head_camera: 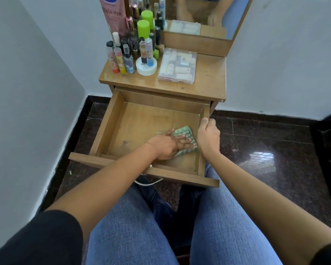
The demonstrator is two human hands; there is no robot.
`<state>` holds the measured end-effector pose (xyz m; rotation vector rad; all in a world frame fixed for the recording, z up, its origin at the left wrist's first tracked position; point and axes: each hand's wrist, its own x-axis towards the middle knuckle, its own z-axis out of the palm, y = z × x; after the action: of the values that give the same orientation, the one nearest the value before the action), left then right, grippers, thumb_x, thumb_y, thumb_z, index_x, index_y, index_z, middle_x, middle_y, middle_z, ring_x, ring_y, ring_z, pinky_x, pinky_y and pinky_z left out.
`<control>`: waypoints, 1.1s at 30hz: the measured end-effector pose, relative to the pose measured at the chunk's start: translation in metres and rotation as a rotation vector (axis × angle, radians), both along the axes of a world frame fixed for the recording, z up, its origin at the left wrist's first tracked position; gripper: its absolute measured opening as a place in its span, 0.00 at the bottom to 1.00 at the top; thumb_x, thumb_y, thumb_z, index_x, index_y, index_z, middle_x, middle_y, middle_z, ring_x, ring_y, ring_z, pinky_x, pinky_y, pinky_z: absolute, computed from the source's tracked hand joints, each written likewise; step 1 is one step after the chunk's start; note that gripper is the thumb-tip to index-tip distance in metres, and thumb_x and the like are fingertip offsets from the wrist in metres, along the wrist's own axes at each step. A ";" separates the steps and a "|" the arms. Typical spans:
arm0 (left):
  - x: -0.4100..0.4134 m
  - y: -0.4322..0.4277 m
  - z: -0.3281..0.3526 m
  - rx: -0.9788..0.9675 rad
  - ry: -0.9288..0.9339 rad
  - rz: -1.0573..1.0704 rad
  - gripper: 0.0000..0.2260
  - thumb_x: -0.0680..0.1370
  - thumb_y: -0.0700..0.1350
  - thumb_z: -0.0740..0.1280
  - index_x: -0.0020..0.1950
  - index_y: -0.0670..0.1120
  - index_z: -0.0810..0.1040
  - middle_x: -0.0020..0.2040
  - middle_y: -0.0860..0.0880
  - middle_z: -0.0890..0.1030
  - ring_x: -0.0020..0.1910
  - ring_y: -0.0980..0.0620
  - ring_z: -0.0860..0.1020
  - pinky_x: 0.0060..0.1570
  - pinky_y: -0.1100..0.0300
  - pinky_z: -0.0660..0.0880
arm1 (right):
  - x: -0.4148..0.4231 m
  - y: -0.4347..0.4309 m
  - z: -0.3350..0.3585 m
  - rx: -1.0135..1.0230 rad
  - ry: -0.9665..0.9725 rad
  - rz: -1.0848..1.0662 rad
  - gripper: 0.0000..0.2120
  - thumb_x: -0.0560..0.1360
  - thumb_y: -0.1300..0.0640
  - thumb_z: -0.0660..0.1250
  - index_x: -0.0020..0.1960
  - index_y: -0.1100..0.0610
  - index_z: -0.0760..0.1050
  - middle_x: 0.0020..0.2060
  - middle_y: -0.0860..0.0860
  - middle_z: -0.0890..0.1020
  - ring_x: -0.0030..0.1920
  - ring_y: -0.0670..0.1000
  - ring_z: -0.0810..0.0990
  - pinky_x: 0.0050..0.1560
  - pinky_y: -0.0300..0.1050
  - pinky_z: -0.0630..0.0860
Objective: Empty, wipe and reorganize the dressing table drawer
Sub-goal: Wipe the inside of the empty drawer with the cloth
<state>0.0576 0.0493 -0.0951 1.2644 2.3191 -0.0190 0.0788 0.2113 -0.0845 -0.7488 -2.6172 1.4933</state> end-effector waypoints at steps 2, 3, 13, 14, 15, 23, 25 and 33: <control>-0.002 0.002 0.000 0.009 -0.004 -0.006 0.24 0.84 0.47 0.50 0.80 0.55 0.49 0.80 0.53 0.52 0.79 0.53 0.48 0.76 0.51 0.35 | 0.000 -0.001 0.000 0.008 0.000 0.001 0.18 0.82 0.48 0.48 0.58 0.59 0.69 0.51 0.55 0.76 0.50 0.55 0.74 0.50 0.50 0.69; -0.001 0.002 0.000 0.011 -0.011 -0.032 0.24 0.84 0.48 0.49 0.80 0.54 0.49 0.80 0.52 0.51 0.80 0.52 0.47 0.75 0.52 0.34 | -0.001 -0.001 0.000 0.009 -0.002 0.001 0.18 0.82 0.48 0.48 0.58 0.59 0.69 0.51 0.55 0.76 0.50 0.55 0.75 0.51 0.51 0.70; 0.006 -0.002 0.001 0.048 -0.361 -0.238 0.25 0.80 0.51 0.44 0.77 0.54 0.63 0.79 0.53 0.58 0.79 0.56 0.47 0.77 0.55 0.36 | -0.002 0.000 -0.001 0.020 -0.006 0.001 0.17 0.82 0.47 0.48 0.56 0.58 0.69 0.48 0.54 0.78 0.47 0.54 0.77 0.48 0.51 0.73; 0.006 -0.001 0.001 0.050 -0.377 -0.219 0.26 0.81 0.52 0.43 0.77 0.54 0.63 0.79 0.54 0.58 0.79 0.56 0.47 0.76 0.56 0.35 | -0.002 0.000 -0.002 0.016 -0.005 0.000 0.17 0.82 0.47 0.48 0.56 0.58 0.69 0.48 0.54 0.78 0.47 0.53 0.77 0.49 0.53 0.74; 0.006 0.000 0.000 0.053 -0.388 -0.203 0.26 0.81 0.52 0.42 0.77 0.54 0.64 0.79 0.53 0.58 0.79 0.57 0.47 0.76 0.57 0.35 | -0.002 -0.001 -0.002 0.009 -0.002 -0.002 0.17 0.82 0.47 0.48 0.56 0.57 0.69 0.48 0.54 0.78 0.47 0.53 0.77 0.49 0.54 0.74; 0.014 -0.002 -0.001 0.103 -0.346 -0.113 0.20 0.86 0.49 0.46 0.77 0.55 0.64 0.78 0.54 0.60 0.79 0.56 0.50 0.74 0.56 0.36 | -0.001 0.000 -0.003 0.002 0.007 -0.007 0.16 0.82 0.47 0.48 0.55 0.56 0.69 0.47 0.53 0.78 0.46 0.53 0.77 0.49 0.53 0.74; 0.013 -0.004 -0.001 0.093 -0.325 -0.126 0.19 0.86 0.50 0.47 0.77 0.56 0.63 0.78 0.54 0.60 0.79 0.56 0.50 0.74 0.55 0.36 | -0.001 0.000 -0.003 -0.002 0.006 -0.007 0.17 0.82 0.47 0.48 0.56 0.57 0.69 0.47 0.53 0.78 0.46 0.53 0.77 0.49 0.53 0.74; 0.003 0.014 -0.001 0.081 -0.145 0.227 0.22 0.85 0.50 0.47 0.80 0.53 0.49 0.81 0.52 0.48 0.79 0.53 0.43 0.75 0.50 0.37 | -0.002 0.001 -0.001 -0.009 0.007 -0.006 0.17 0.83 0.49 0.49 0.58 0.59 0.69 0.50 0.54 0.77 0.49 0.54 0.75 0.49 0.49 0.69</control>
<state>0.0609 0.0630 -0.0962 0.9968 2.3419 0.2379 0.0765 0.2120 -0.0853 -0.7500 -2.6019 1.5048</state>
